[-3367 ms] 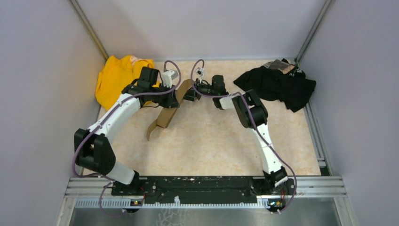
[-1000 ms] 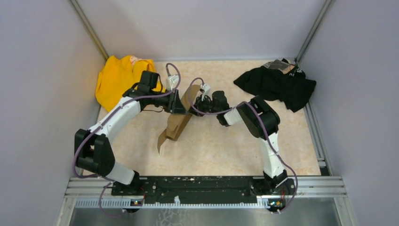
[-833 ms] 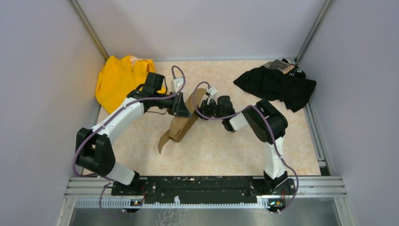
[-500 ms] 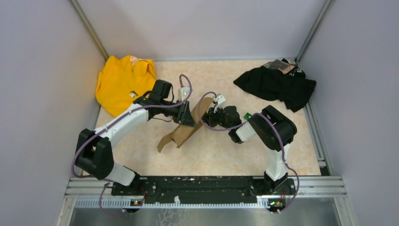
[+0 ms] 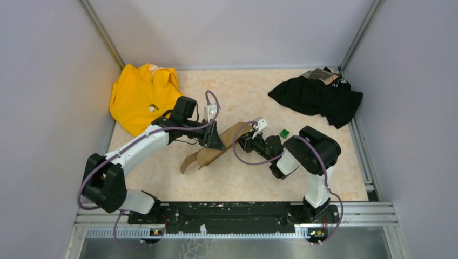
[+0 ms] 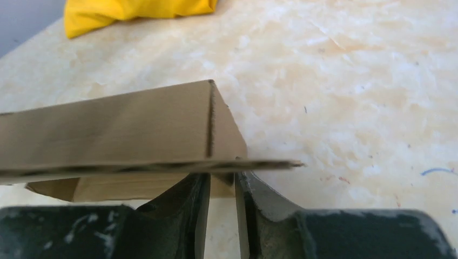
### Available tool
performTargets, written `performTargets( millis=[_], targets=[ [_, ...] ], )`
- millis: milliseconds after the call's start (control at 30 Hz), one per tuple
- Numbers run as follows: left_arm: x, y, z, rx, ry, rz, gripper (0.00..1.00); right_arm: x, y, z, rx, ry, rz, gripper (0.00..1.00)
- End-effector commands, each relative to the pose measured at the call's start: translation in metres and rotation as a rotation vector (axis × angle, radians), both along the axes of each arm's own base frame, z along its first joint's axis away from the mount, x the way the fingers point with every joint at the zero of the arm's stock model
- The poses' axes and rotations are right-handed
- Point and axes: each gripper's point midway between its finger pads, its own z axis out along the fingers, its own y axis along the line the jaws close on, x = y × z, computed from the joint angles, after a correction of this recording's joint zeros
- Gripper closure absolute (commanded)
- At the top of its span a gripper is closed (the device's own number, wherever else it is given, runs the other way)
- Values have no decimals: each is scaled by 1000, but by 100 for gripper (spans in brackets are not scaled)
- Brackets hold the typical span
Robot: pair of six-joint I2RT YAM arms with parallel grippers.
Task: Fold the paper box
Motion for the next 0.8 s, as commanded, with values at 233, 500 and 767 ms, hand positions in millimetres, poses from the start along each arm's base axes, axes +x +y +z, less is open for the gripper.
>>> performTargets(
  millis=[233,500,767],
  targets=[
    [9,-1,-4,15,-38,-7,72,0,22,55,175,-202,61,77],
    [8,-2,-1,10,-37,-16,72,8,28,43,194,-172,51,73],
    [7,-4,1,-6,-32,-32,71,18,36,42,210,-170,15,74]
  ],
)
